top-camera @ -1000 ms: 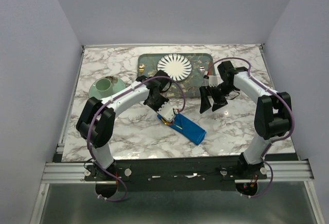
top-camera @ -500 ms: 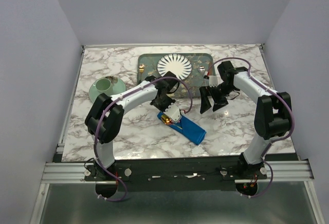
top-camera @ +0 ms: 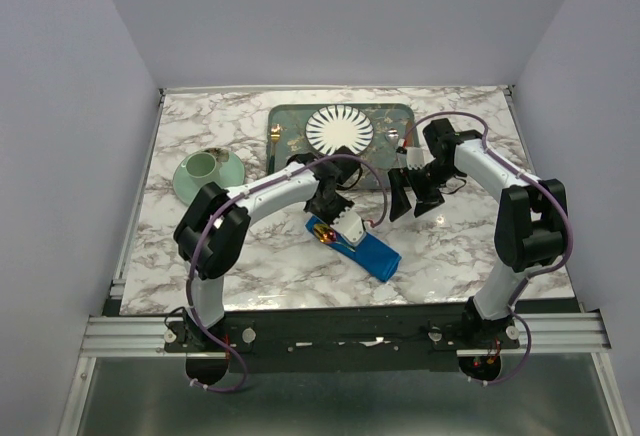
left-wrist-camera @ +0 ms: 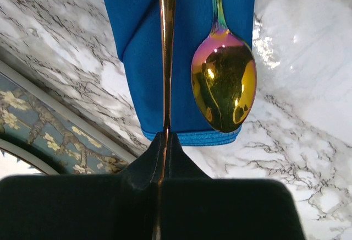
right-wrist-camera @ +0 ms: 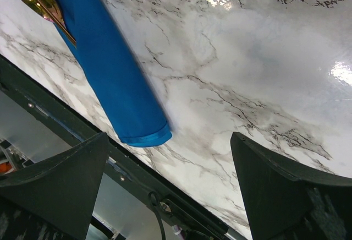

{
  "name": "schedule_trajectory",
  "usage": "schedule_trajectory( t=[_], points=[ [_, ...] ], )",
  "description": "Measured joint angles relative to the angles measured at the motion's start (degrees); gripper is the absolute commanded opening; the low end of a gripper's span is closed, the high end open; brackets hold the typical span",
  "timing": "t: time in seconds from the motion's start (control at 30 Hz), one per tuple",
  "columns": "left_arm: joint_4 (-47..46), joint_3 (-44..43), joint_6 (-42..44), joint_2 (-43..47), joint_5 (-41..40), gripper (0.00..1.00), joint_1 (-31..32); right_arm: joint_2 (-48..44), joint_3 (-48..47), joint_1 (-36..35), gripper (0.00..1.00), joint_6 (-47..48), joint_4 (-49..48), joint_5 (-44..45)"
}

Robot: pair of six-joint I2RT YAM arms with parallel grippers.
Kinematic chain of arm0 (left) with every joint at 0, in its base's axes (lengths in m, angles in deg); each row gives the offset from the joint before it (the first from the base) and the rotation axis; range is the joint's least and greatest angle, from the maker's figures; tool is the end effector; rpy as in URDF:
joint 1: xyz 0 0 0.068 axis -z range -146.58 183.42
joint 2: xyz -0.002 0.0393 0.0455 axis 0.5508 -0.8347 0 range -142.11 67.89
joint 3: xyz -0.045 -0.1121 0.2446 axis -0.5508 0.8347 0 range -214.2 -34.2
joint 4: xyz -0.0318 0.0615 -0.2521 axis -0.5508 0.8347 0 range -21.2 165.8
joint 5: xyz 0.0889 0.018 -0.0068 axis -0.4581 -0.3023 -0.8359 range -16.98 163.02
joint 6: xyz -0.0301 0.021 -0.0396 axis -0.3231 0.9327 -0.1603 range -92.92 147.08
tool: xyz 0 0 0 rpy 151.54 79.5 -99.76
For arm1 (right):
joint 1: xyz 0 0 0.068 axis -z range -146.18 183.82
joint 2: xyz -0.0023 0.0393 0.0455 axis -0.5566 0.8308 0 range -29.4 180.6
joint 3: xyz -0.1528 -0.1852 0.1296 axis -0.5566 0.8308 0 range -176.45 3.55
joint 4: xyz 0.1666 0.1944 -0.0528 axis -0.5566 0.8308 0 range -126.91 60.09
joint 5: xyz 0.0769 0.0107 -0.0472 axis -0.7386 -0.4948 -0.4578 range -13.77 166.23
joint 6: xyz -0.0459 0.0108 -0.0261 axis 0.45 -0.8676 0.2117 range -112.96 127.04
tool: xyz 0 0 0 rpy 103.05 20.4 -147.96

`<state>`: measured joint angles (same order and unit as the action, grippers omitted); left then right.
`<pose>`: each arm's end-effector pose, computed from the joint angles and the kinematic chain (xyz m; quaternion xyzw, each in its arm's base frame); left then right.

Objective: Fold the napkin into a case and place the utensils inside
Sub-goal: Insert the fork into the folded napkin.

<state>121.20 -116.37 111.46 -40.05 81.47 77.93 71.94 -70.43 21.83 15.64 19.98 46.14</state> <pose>0.2605 -0.2634 0.2051 0.8982 0.4211 -0.0339 0.1216 0.3166 0.0854 0.2089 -0.1852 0.9466 0.2606 0.0408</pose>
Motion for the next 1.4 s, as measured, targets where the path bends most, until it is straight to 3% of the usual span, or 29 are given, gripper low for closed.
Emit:
schedule_trajectory(
  t=[1.4],
  points=[
    [-0.3,-4.6,-11.6,-4.5,7.1,0.0,7.4,-0.6,0.9,0.0,1.0,0.0,0.0,0.3]
  ],
)
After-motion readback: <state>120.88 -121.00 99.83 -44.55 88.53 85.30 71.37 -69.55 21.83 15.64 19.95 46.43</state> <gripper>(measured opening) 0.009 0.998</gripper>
